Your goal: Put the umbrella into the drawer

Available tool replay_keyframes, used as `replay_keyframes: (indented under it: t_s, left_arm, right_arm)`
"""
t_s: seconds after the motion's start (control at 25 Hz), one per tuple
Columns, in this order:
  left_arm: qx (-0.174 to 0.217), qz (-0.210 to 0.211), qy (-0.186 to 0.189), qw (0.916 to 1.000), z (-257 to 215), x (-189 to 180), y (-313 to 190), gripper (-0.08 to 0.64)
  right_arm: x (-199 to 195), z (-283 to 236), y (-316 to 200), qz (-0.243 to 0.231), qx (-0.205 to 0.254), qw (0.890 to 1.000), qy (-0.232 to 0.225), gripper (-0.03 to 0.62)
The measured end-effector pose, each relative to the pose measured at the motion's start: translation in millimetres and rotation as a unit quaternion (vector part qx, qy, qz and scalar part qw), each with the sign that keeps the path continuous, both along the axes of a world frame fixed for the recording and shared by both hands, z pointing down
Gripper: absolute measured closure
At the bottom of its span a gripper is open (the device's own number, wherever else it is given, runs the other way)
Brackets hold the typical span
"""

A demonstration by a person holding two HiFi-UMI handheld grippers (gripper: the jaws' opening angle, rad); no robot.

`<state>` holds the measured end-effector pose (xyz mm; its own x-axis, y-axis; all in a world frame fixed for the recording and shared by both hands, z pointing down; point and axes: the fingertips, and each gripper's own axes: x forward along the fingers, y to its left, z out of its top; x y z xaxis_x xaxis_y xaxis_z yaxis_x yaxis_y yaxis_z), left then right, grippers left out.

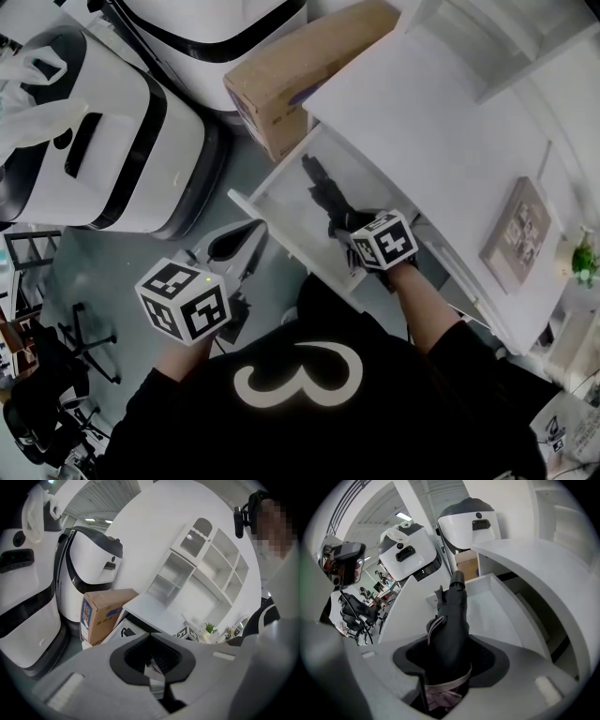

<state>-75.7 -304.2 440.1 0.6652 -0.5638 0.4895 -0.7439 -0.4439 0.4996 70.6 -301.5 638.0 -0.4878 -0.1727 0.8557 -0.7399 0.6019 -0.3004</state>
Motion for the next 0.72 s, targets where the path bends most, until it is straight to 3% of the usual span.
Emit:
replay_keyframes:
  t_s: [0.44, 0.72]
  left_arm:
    - [-0.031, -0.011, -0.007, 0.9994, 27.4, -9.9, -5.5, 0.551]
    - [-0.043, -0.012, -0.01, 0.9989, 39.6, -10.5, -8.9, 0.551]
  right_arm:
    - [6.5, 61.5, -15.5, -0.011, -0.019, 0.998, 0.063, 0.367]
    - [-0.3, 88.9, -24.3, -0.018, -0.038, 0.996, 0.078, 0.366]
